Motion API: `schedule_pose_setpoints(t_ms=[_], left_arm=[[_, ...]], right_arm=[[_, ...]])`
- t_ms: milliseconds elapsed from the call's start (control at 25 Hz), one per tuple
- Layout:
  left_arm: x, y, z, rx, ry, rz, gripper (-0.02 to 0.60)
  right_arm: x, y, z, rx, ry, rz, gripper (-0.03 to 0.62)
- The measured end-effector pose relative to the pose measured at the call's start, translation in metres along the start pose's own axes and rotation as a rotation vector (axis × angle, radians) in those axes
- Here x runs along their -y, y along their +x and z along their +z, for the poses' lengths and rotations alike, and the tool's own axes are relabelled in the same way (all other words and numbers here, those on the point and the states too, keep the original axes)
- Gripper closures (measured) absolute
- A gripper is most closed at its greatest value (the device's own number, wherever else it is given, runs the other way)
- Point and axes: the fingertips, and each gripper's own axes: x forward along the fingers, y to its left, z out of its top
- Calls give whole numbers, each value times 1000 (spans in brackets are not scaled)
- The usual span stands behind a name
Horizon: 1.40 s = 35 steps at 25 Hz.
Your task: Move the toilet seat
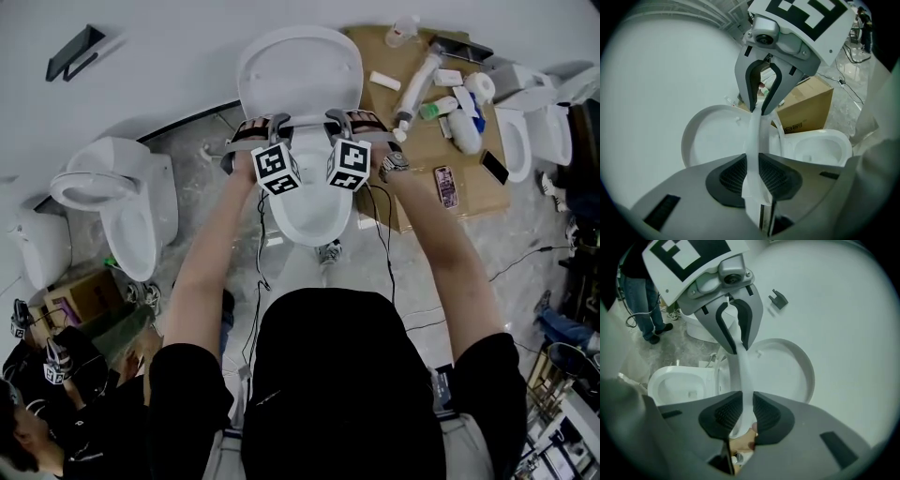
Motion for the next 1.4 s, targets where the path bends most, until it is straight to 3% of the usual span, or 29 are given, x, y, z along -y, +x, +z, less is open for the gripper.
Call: schedule_pose_setpoints(t_ms=[1400], left_arm=[[-90,76,-8,32,-61,-9,512]], right_arm=[[92,73,-8,-90,76,-55,531]])
